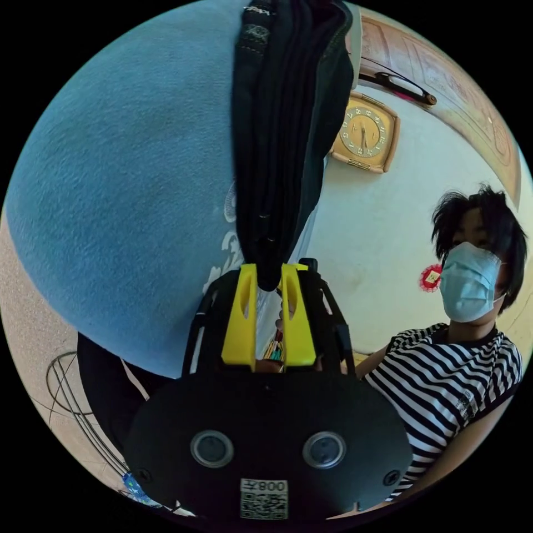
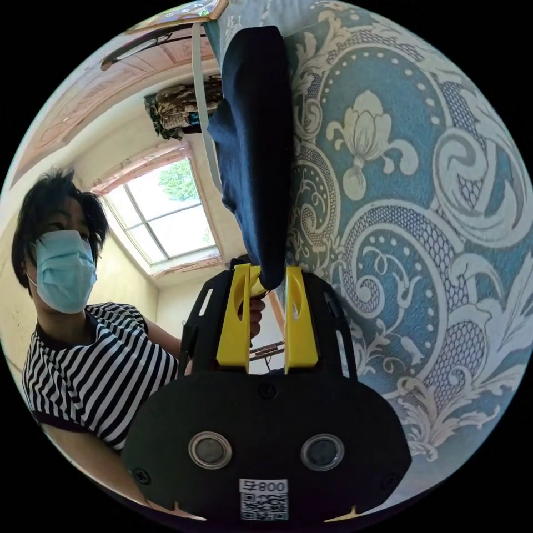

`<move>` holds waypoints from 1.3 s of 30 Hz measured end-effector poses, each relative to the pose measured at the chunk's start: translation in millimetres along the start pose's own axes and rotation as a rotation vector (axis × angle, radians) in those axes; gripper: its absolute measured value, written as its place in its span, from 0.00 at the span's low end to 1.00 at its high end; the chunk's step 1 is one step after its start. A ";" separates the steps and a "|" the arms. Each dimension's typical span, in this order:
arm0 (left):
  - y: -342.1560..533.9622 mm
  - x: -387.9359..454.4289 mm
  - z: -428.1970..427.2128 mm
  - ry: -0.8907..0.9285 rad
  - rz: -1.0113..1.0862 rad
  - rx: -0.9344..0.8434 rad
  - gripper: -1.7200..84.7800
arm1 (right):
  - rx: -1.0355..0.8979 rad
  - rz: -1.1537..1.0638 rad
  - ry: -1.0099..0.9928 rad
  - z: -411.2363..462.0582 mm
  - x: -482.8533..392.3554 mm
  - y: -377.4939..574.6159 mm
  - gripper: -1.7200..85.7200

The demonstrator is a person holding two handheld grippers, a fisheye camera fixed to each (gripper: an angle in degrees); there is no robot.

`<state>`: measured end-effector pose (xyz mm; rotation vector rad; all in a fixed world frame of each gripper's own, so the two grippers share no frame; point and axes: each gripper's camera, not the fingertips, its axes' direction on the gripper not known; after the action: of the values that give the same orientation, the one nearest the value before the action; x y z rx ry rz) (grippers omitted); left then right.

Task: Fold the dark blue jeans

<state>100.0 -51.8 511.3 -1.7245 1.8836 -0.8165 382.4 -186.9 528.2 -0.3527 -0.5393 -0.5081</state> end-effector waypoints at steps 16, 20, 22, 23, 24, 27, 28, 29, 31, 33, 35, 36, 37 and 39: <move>-10.1 -3.9 -10.8 -0.087 0.079 -0.010 0.12 | -0.032 -0.007 -0.099 2.9 11.0 10.4 0.08; -17.9 -21.8 -42.2 -0.042 0.050 0.194 0.18 | -0.018 -0.027 -0.123 1.6 10.4 25.9 0.07; -26.6 -28.0 -50.4 -0.005 0.057 0.276 0.20 | -0.010 -0.042 -0.139 1.8 8.5 32.7 0.06; -32.6 -31.3 -52.9 -0.004 0.065 0.307 0.21 | -0.005 -0.050 -0.156 2.1 7.3 37.4 0.05; -35.1 -32.9 -53.5 0.000 0.068 0.325 0.21 | -0.003 -0.054 -0.163 2.3 6.7 39.6 0.05; -47.0 -41.2 -48.9 0.031 0.082 0.367 0.22 | 0.011 -0.080 -0.184 3.3 2.6 51.3 0.04; -49.7 -44.8 -45.0 0.046 0.085 0.376 0.22 | 0.016 -0.091 -0.185 4.3 1.1 56.2 0.04; -51.4 -48.5 -41.4 0.068 0.085 0.393 0.22 | 0.018 -0.101 -0.181 5.9 0.3 61.1 0.04; -55.0 -54.0 -38.1 0.083 0.093 0.427 0.21 | 0.021 -0.108 -0.179 9.3 1.7 68.9 0.04; -60.7 -61.0 -33.5 0.106 0.088 0.444 0.20 | 0.022 -0.110 -0.185 14.2 5.7 77.5 0.04; -64.9 -67.6 -21.9 0.107 0.082 0.445 0.18 | 0.031 -0.104 -0.193 22.0 12.8 90.5 0.04; -65.3 -69.2 -18.9 0.110 0.075 0.444 0.18 | 0.032 -0.101 -0.191 24.3 14.6 94.0 0.04; -65.9 -72.5 -12.9 0.113 0.064 0.437 0.17 | 0.037 -0.096 -0.187 29.0 18.0 101.3 0.04; -64.4 -77.5 -3.6 0.107 0.052 0.438 0.15 | 0.045 -0.093 -0.182 36.6 22.4 112.5 0.04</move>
<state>152.6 22.9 553.8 -1.3795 1.6492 -1.2155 445.5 -86.6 549.4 -0.3341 -0.7453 -0.5562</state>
